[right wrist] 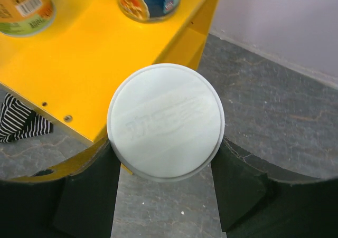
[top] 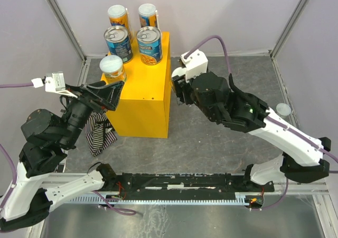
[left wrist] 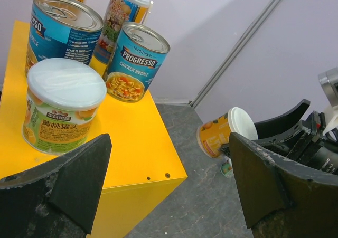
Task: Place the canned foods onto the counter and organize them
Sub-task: Pick up the canned food from the center of the board, then place the canned food on the counter.
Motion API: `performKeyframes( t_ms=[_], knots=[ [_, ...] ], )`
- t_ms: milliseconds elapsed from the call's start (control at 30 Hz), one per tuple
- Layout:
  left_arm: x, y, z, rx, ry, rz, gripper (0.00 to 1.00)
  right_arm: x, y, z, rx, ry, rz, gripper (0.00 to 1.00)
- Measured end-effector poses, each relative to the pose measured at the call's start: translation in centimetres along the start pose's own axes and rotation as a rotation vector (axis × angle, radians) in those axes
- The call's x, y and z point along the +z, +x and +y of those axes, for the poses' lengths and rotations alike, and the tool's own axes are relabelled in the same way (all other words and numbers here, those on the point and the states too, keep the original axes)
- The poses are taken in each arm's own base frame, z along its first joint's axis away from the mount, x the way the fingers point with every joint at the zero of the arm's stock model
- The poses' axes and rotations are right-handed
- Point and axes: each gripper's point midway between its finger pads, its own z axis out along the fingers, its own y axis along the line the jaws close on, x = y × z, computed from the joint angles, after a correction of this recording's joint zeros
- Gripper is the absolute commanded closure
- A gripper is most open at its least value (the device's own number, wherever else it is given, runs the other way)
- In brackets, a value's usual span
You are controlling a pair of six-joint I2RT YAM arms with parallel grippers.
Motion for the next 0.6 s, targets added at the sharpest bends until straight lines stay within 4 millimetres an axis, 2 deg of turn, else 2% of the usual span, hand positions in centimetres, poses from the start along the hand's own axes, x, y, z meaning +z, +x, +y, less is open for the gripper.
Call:
performKeyframes(
  t_ms=[300, 600],
  knots=[
    [-0.1, 0.1, 0.3, 0.005, -0.014, 0.004, 0.02, 1.6, -3.1, 3.1, -0.043, -0.039, -0.015, 0.79],
    [-0.5, 0.0, 0.8, 0.013, -0.034, 0.012, 0.03, 4.4, -3.5, 6.5, -0.067, -0.081, 0.013, 0.79]
  ],
)
